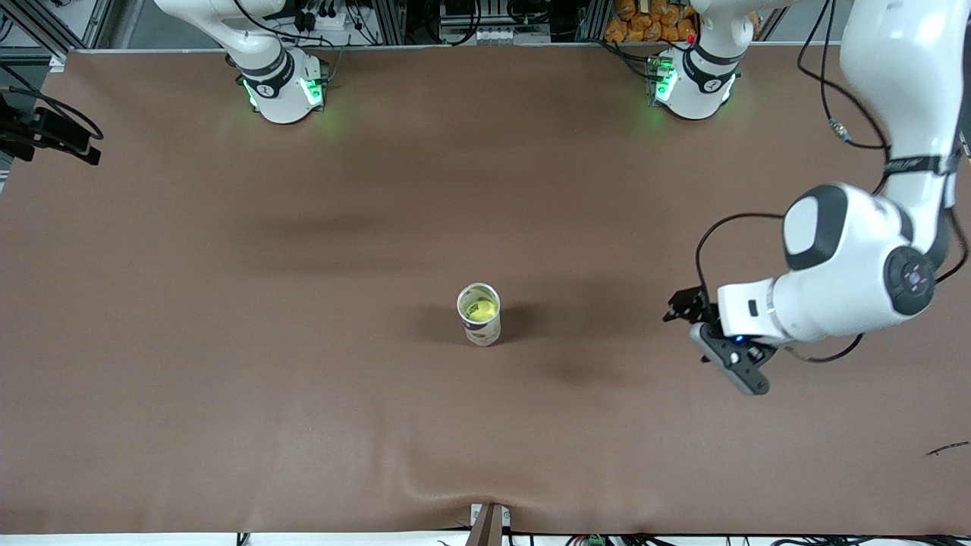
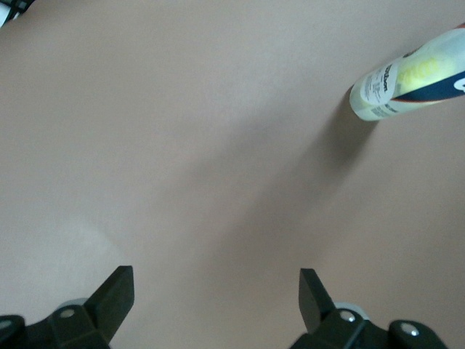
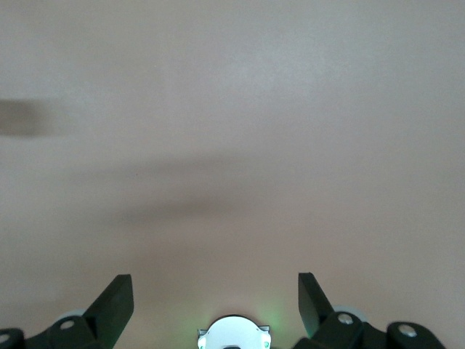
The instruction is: Insert tennis ball vertically with right arm
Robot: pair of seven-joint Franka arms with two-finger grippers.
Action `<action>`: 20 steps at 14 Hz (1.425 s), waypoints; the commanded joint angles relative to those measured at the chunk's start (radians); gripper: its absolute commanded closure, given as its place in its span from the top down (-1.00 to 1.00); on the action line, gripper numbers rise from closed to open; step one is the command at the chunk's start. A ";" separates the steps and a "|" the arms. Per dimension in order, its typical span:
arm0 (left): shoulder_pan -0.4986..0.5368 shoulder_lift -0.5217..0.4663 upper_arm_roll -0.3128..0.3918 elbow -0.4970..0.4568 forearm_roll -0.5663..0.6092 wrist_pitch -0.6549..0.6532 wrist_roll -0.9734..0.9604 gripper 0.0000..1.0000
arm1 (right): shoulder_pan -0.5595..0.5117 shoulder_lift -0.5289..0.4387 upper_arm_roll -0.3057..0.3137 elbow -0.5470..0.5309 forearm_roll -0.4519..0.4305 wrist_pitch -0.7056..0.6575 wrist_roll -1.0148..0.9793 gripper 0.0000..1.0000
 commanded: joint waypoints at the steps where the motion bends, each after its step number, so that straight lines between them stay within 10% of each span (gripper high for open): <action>1: 0.005 -0.085 0.020 -0.011 0.023 -0.101 -0.098 1.00 | 0.006 -0.010 0.005 0.006 0.002 0.029 -0.008 1.00; 12: 0.077 -0.324 0.024 -0.013 0.074 -0.344 -0.313 1.00 | 0.027 -0.001 0.008 0.026 0.002 0.055 0.007 1.00; 15: 0.028 -0.387 0.116 -0.017 0.083 -0.385 -0.307 1.00 | 0.027 0.001 0.005 0.032 0.000 0.057 0.004 1.00; 20: -0.290 -0.451 0.477 -0.021 0.085 -0.486 -0.313 1.00 | 0.030 0.010 0.007 0.038 0.000 0.065 0.004 1.00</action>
